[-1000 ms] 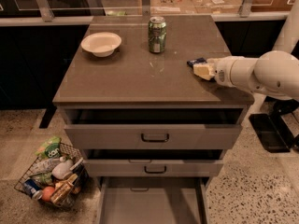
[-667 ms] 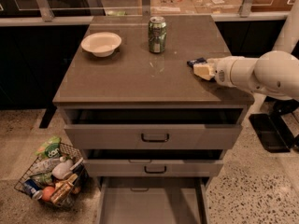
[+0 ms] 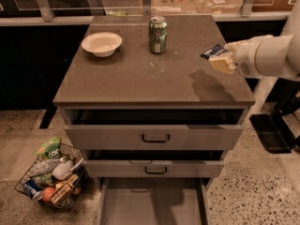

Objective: Place rxbar blueberry into bottom drawer

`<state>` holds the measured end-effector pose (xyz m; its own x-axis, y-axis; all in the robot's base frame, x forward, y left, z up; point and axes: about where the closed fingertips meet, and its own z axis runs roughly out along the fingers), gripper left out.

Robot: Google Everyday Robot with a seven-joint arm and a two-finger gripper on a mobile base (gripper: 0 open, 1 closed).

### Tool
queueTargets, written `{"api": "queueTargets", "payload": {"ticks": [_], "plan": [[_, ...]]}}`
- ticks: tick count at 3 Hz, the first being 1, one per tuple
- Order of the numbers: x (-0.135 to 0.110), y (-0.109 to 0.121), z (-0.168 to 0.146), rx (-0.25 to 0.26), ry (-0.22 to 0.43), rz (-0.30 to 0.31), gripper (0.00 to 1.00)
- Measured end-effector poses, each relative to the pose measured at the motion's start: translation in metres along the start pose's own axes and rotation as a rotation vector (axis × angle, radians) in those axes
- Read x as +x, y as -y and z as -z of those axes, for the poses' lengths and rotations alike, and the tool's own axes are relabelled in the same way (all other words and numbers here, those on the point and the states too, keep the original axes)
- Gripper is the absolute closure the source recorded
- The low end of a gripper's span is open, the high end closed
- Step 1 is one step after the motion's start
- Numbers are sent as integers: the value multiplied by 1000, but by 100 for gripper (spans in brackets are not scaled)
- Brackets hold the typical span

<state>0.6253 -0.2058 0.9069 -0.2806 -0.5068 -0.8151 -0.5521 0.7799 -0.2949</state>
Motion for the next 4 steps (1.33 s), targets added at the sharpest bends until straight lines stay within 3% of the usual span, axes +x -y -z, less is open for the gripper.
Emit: {"api": "queueTargets", "payload": {"ticks": [1,2,3,4], "plan": [[-33,-4,61,35,-31,141,100],[-39,2,110,5,-51,205,100],[-20,14,145,-93,-42,182,100],[19,1,167,-224,-47,131,100]]}}
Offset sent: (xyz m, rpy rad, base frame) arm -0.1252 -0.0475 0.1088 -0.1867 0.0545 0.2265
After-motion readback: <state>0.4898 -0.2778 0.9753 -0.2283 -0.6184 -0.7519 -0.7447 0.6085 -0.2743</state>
